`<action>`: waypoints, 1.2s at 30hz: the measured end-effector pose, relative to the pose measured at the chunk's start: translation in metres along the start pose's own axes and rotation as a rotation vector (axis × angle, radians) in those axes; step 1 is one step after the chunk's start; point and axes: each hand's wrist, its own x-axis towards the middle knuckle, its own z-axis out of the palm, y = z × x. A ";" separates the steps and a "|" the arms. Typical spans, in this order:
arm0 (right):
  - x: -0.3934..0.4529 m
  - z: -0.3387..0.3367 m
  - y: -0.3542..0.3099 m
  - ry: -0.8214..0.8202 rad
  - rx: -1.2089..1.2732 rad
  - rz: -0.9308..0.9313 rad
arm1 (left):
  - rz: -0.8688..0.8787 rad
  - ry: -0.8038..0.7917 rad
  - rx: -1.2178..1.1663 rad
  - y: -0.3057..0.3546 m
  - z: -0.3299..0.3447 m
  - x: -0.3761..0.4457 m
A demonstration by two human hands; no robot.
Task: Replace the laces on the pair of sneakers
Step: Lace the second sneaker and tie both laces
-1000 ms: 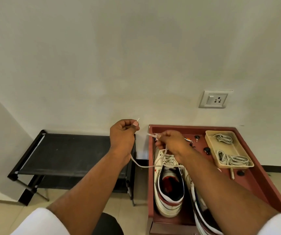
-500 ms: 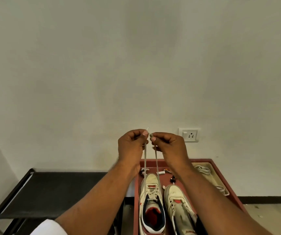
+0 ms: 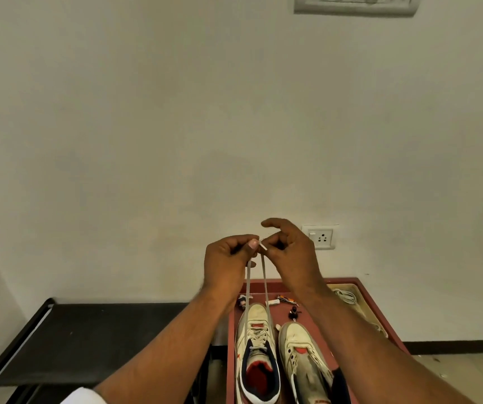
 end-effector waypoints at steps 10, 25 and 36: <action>0.006 0.006 0.009 -0.032 -0.117 0.016 | 0.033 0.101 0.069 -0.008 0.000 0.002; 0.018 -0.011 0.015 -0.525 -0.935 -0.147 | 0.092 -0.303 0.490 -0.010 -0.016 0.010; -0.014 -0.026 0.015 -0.617 -0.148 0.501 | 0.322 -0.399 0.614 -0.064 -0.040 -0.032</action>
